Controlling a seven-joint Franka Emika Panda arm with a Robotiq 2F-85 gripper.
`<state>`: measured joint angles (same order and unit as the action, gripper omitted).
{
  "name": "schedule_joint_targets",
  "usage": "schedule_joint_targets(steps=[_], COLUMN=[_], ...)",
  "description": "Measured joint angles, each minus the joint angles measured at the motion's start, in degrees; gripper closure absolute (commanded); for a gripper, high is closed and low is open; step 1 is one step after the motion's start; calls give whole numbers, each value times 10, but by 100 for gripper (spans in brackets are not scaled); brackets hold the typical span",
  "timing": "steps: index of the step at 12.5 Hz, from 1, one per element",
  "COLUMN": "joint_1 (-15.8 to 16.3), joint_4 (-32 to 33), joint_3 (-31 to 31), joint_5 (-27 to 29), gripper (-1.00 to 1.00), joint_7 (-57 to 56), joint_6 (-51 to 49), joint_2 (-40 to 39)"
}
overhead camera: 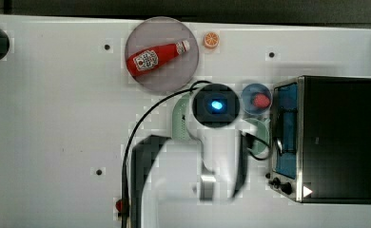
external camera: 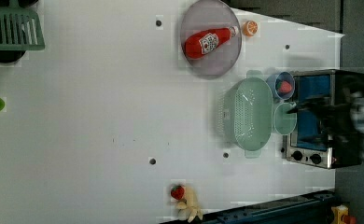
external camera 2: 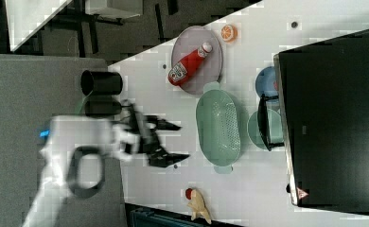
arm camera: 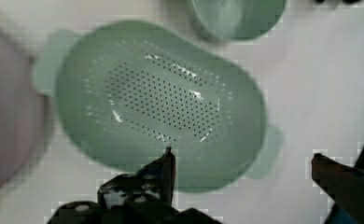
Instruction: Drag strainer right to left.
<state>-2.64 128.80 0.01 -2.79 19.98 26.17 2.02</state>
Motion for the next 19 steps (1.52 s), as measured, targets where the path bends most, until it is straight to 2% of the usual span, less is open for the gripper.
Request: schedule_joint_targets(steps=[2,6,8,10,15,19], joint_1=[8,21,23,18,22,45], joint_4=[31,95,124,125,118,126], joint_3=[10,14,15,18,24,22], joint_5=[1,4,-5,-9,18,2], gripper=[-100,-100,-100,-100,-100,-100], joint_7=[57,149,171,187,220,247], joint_6=[49,176,272,331,421,420], joint_2=[-54,-71,-77,-113,-248,-250])
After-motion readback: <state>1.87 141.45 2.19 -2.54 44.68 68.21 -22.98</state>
